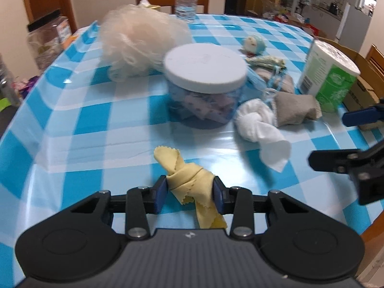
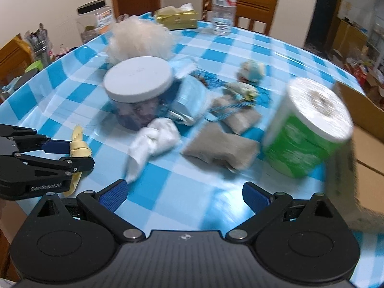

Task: Organize soft objects
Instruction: 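Lower the right tool onto the knotted white cloth and close it, then carry the white cloth into the box and open the right tool while left carries yellow cloth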

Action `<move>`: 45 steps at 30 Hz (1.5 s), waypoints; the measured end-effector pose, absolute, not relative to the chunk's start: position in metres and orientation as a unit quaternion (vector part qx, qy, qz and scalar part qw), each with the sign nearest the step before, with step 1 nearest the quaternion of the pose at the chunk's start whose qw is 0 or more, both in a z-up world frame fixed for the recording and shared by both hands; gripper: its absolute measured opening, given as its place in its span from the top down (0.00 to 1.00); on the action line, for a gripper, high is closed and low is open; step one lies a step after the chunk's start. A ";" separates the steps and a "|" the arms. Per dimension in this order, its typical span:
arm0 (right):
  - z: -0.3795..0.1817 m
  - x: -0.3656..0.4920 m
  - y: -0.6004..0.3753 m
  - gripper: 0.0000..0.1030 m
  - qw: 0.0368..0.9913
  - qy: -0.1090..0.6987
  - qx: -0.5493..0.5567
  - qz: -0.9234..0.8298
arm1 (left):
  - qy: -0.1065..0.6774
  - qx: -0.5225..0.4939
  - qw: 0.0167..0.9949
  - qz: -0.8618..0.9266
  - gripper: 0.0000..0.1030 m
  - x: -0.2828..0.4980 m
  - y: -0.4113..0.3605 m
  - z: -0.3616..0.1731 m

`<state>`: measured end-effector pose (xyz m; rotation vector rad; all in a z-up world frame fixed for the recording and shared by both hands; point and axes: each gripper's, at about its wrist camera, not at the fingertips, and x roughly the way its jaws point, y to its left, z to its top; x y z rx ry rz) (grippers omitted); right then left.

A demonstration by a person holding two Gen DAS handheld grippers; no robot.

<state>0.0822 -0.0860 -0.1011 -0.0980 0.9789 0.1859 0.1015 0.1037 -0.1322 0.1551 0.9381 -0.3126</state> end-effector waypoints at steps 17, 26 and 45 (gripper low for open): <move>-0.137 0.154 -0.030 0.22 0.866 0.478 -0.066 0.129 | 0.451 0.050 0.883 -0.118 0.63 0.111 0.140 -0.121; -0.140 0.158 -0.027 0.42 0.863 0.486 -0.074 0.118 | 0.455 0.057 0.878 -0.137 0.63 0.115 0.138 -0.115; -0.056 0.082 -0.099 0.43 0.864 0.474 -0.087 0.147 | 0.464 0.130 0.846 -0.229 0.63 0.087 0.063 -0.050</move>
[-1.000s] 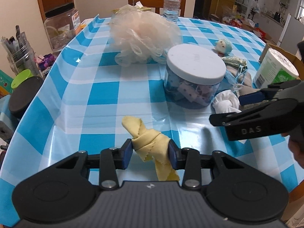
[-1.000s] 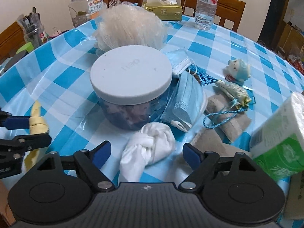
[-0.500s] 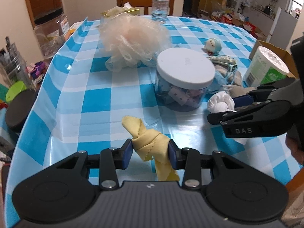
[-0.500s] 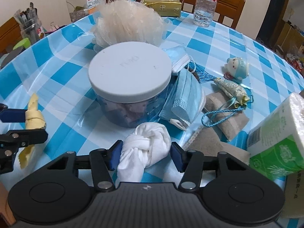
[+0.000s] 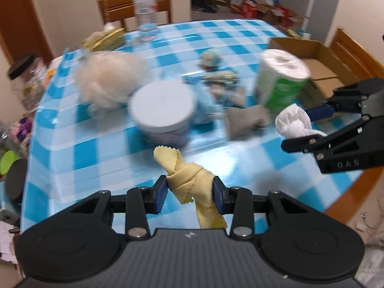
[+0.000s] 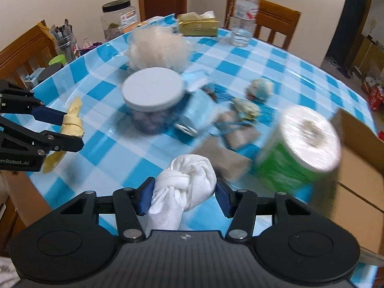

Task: Organize soft objects
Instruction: 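Carry the white cloth into the box and open the right tool while left carries yellow cloth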

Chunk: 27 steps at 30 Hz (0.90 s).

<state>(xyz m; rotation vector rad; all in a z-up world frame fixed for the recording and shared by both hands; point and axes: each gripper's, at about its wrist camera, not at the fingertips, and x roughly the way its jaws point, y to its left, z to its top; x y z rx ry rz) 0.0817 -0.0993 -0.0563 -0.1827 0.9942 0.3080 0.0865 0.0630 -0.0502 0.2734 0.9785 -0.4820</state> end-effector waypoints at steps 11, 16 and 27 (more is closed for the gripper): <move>-0.018 0.056 -0.226 0.42 0.884 0.453 -0.079 0.082 | 0.446 0.138 0.840 -0.276 0.63 0.072 -0.034 -0.024; -0.010 0.063 -0.271 0.42 0.894 0.435 -0.082 0.066 | 0.436 0.141 0.844 -0.278 0.63 0.074 -0.072 -0.019; -0.020 0.095 -0.318 0.14 0.903 0.414 -0.074 0.085 | 0.408 0.154 0.861 -0.263 0.63 0.089 -0.136 -0.003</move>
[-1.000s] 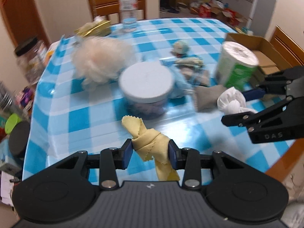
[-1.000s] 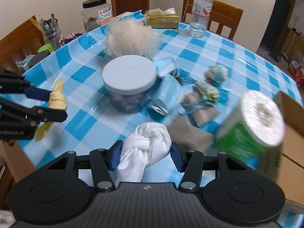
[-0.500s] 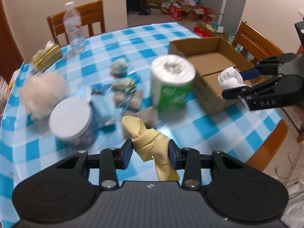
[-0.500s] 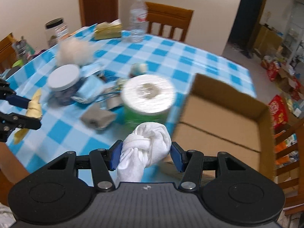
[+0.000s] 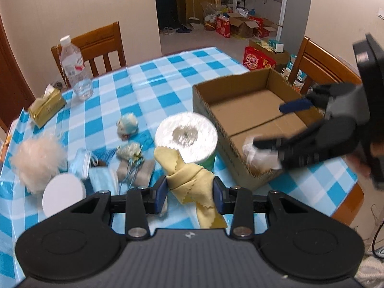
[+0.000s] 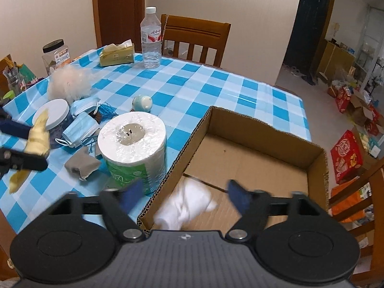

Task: Organize soft objects
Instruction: 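Carry the white cloth into the box and open the right tool while left carries yellow cloth, then lower the yellow cloth into the box and open the left tool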

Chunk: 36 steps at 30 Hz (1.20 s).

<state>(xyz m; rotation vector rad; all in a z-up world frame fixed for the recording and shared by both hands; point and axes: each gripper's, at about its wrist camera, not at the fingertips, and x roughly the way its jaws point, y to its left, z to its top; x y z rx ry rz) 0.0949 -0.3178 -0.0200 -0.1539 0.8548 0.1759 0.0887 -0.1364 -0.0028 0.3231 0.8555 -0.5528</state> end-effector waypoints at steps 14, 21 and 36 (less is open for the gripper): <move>-0.028 0.058 -0.354 0.00 0.909 0.411 -0.008 0.074 | 0.368 0.186 0.852 -0.322 0.63 0.125 -0.228 0.005; -0.026 0.041 -0.370 0.00 0.913 0.405 0.004 0.043 | 0.359 0.188 0.847 -0.343 0.40 0.155 -0.275 -0.014; -0.026 0.041 -0.378 0.00 0.914 0.404 0.009 0.014 | 0.349 0.155 0.870 -0.311 0.03 0.138 -0.250 -0.014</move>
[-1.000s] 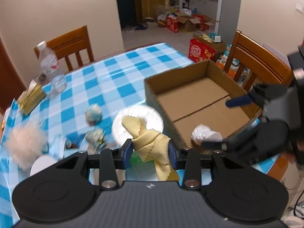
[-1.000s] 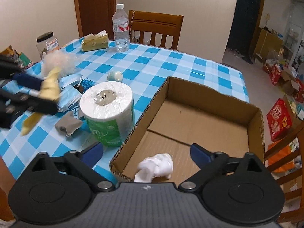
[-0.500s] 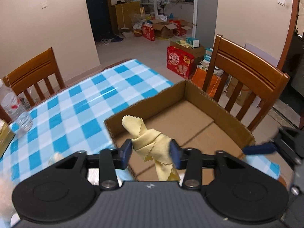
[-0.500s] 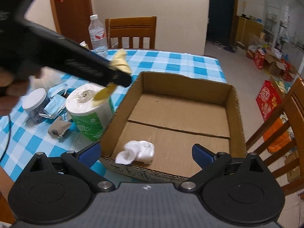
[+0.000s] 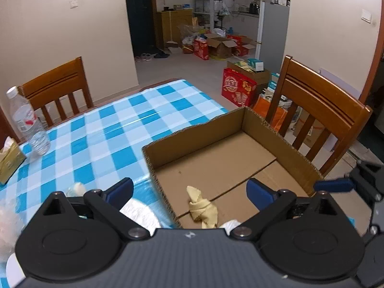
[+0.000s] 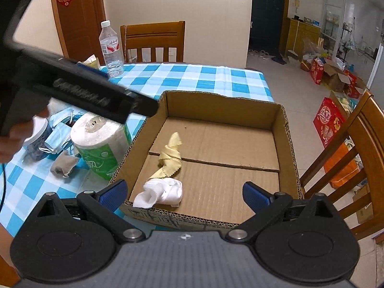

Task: Organize soft objects
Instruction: 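Lower the yellow cloth into the box and open the left tool, then withdraw both tools from the box back over the table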

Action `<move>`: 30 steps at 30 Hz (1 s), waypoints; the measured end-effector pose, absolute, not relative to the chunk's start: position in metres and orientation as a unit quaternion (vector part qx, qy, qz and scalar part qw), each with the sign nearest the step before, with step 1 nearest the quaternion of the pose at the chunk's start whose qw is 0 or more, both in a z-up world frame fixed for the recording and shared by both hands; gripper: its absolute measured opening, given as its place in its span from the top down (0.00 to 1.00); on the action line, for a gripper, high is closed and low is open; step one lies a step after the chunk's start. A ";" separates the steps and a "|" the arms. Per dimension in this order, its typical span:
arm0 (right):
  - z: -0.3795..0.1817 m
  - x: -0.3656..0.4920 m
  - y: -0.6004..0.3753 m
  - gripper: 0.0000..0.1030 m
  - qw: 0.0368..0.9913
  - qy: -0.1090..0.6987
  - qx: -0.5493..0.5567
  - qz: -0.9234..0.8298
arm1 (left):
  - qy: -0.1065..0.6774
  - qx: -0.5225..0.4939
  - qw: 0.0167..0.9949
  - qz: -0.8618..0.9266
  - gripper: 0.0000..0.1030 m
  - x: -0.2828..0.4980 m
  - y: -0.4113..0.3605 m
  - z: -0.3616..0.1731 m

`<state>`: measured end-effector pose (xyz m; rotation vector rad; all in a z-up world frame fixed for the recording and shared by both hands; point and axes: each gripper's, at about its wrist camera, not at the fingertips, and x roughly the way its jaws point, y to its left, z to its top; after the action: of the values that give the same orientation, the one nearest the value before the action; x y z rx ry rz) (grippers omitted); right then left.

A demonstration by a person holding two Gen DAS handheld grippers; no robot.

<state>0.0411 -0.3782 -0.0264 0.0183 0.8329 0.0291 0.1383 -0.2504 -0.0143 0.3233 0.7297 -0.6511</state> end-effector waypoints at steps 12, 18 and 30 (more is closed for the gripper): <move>-0.025 0.044 -0.357 0.00 0.914 0.405 0.000 0.015 | 0.379 0.127 0.872 -0.285 0.03 0.107 -0.204 -0.024; -0.026 0.043 -0.343 0.00 0.912 0.408 -0.003 0.029 | 0.395 0.110 0.874 -0.260 0.03 0.094 -0.172 -0.033; -0.033 0.044 -0.274 0.00 0.901 0.431 -0.029 0.037 | 0.394 0.113 0.878 -0.247 0.02 0.088 -0.079 -0.046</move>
<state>0.0443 -0.2741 -0.0328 -0.0593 0.8909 0.0762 0.0882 -0.0793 -0.0462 0.2358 0.8219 -0.5157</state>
